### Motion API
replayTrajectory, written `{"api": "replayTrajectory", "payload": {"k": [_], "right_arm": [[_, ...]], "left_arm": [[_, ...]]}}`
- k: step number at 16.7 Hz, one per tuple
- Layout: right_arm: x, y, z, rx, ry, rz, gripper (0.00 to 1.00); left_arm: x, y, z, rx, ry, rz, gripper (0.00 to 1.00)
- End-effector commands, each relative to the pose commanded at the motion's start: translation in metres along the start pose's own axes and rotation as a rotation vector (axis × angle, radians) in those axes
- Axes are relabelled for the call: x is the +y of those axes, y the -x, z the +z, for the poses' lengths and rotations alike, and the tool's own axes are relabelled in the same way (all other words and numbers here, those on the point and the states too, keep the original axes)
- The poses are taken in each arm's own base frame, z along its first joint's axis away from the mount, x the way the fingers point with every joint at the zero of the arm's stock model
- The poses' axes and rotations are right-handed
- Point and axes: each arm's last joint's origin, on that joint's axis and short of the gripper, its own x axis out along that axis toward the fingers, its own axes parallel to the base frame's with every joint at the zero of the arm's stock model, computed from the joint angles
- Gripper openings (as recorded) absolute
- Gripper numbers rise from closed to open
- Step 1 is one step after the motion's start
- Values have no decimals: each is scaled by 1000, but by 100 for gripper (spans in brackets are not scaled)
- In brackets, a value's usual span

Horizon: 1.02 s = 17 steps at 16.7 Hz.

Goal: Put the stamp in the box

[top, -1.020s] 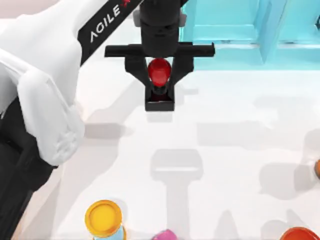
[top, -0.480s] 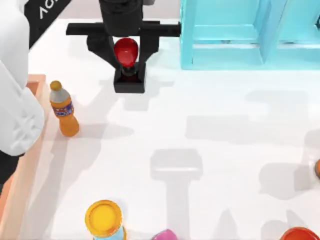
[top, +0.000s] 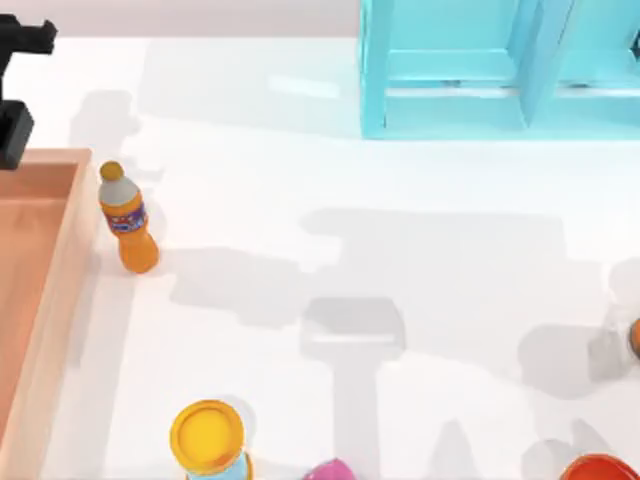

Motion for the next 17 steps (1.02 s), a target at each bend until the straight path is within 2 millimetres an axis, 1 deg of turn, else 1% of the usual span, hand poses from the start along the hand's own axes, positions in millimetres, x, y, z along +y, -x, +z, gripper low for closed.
{"api": "replayTrajectory", "payload": {"k": [2,3,4,6,8,12,13,15,17], "right_arm": [[0,0,0,0,0,0,100],[0,0,0,0,0,0,100],[0,0,0,0,0,0,100],[0,0,0,0,0,0,100],[0,0,0,0,0,0,100],[0,0,0,0,0,0,100],[0,0,0,0,0,0,100],[0,0,0,0,0,0,100],[0,0,0,0,0,0,100]], "left_arm": [[41,-10,-22,36,29,9,0],[57,-16,-32,58,46,10,0],[71,-23,-41,79,63,8,0],[88,-33,-53,112,85,4,0],[94,-36,-57,122,92,2,0],[93,-38,-56,128,87,1,0],[93,-41,-56,127,87,1,0],[93,-54,-57,122,90,4,0],[94,-74,-59,119,91,4,0]]}}
